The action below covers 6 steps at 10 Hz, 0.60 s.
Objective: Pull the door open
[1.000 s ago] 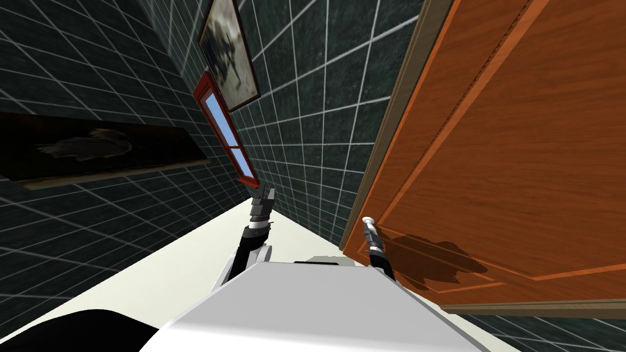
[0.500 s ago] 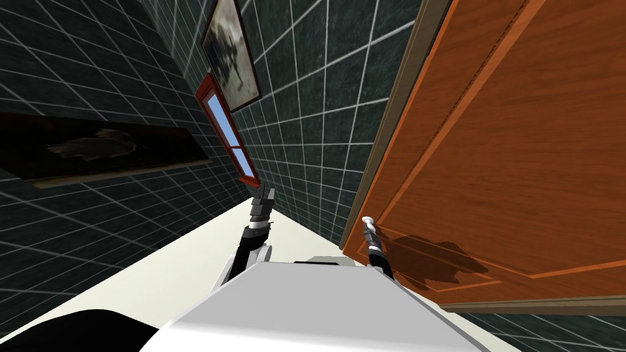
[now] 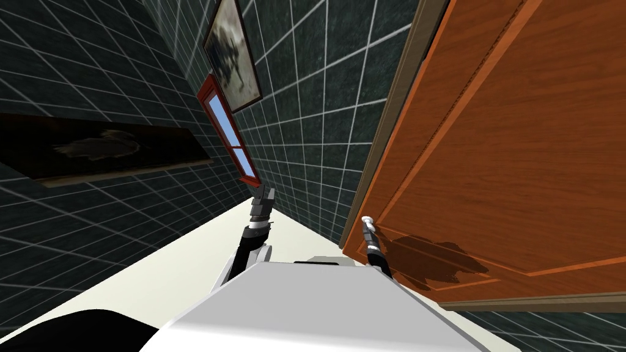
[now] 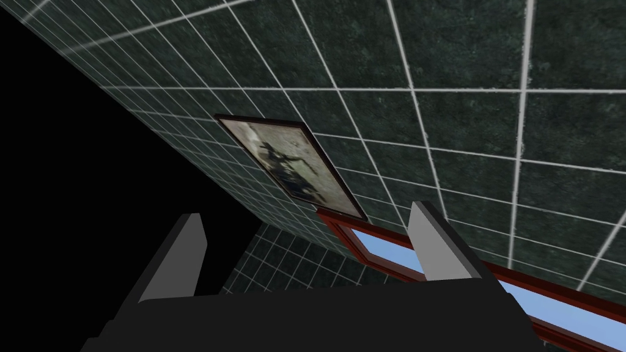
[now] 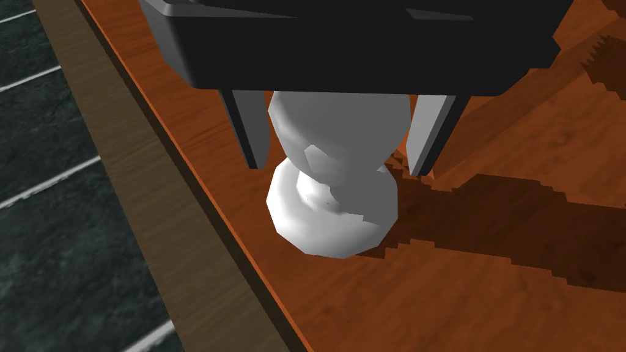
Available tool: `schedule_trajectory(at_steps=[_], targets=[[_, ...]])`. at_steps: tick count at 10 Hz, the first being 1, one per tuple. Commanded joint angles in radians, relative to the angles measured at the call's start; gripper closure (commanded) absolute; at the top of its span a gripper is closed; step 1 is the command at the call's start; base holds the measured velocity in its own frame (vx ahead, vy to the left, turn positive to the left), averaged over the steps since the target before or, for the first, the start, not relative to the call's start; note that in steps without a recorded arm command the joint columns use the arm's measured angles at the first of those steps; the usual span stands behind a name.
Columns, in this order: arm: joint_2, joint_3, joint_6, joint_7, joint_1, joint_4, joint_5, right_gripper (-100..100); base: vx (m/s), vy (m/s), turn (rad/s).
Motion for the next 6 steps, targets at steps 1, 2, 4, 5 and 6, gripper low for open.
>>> schedule_trajectory(at_steps=[1,2,4,5,6], targets=[[0.006,0.022,0.0,-0.05,-0.01,0.011,-0.009,100,-0.032,-0.002,0.017],[0.006,0.022,0.0,-0.066,-0.01,0.011,-0.009,100,-0.027,-0.001,0.015],[0.005,0.032,-0.003,-0.107,-0.016,0.02,-0.018,100,-0.02,0.002,0.004],[0.004,0.041,-0.006,-0.146,-0.022,0.028,-0.026,100,-0.026,0.001,0.0],[0.003,0.051,-0.009,-0.17,-0.028,0.036,-0.034,100,-0.036,0.0,0.013]])
